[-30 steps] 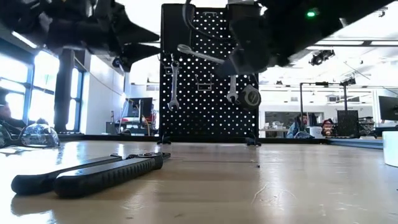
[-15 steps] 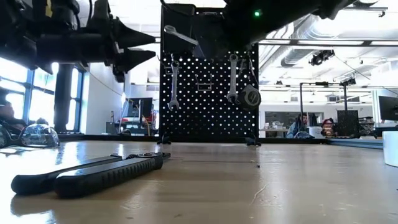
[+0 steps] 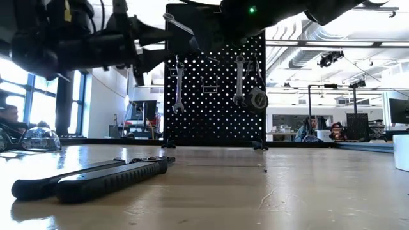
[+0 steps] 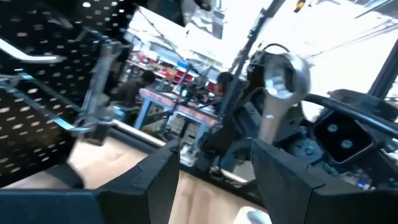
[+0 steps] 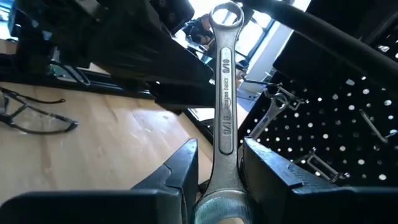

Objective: Hang tools onto peg board
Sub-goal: Hang the silver wrench on the pegboard

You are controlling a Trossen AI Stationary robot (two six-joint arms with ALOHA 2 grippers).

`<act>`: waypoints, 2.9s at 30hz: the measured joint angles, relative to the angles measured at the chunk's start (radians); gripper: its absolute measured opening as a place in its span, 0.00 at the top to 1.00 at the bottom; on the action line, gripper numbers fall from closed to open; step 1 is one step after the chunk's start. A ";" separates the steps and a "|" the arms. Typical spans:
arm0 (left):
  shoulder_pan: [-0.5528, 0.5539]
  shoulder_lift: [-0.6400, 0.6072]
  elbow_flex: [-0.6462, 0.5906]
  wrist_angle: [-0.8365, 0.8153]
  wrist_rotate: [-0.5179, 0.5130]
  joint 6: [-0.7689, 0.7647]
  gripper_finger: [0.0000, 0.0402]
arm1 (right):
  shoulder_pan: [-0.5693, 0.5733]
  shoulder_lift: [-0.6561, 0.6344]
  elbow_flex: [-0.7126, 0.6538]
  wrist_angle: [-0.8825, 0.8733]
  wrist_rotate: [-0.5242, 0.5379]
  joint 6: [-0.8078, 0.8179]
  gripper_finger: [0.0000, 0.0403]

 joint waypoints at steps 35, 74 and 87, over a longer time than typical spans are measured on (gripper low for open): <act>-0.063 0.114 0.227 -0.037 -0.069 0.078 0.95 | -0.033 0.000 0.000 0.030 0.013 -0.048 0.75; 0.218 -0.107 0.074 -0.484 0.437 0.188 1.00 | -0.015 0.000 0.001 -0.236 -0.014 0.266 0.37; 0.208 -0.121 0.075 -0.459 0.508 0.187 1.00 | -0.086 0.000 0.001 -0.277 -0.104 0.462 0.43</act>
